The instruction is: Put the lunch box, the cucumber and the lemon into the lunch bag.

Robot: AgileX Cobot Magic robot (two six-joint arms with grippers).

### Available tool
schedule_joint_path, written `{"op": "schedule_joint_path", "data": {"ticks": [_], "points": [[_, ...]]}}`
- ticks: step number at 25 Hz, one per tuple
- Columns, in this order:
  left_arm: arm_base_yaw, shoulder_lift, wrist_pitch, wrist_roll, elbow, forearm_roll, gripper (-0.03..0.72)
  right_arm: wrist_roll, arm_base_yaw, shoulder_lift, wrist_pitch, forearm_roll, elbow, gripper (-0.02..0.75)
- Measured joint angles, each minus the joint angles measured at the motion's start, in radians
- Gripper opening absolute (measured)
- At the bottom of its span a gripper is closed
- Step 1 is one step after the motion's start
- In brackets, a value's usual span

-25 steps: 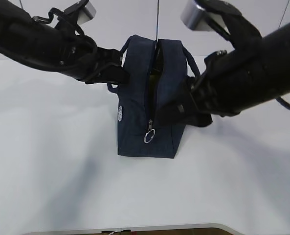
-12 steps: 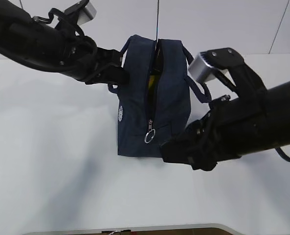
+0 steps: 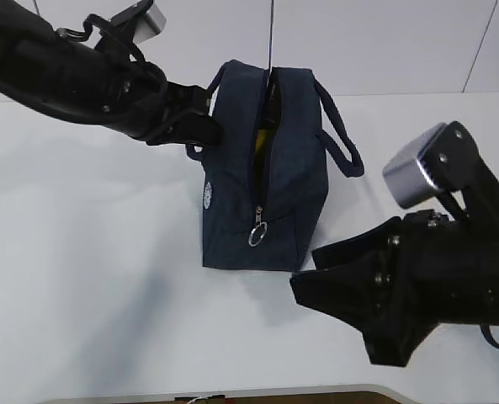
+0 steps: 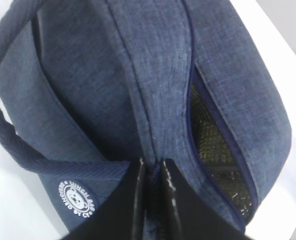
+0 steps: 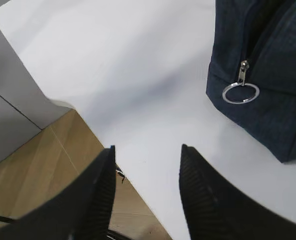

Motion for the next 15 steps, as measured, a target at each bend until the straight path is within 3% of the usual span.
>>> {"op": "schedule_joint_path", "data": {"ticks": [8,15], "points": [[0.0,0.0,0.002,0.0,0.0,0.003,0.011,-0.349,0.0,-0.003,-0.015,0.177,0.062,0.347],[0.0,0.0,0.002,0.0,0.0,0.005,0.011,-0.43,0.0,-0.003,-0.046,0.201,0.06,0.347]]}}
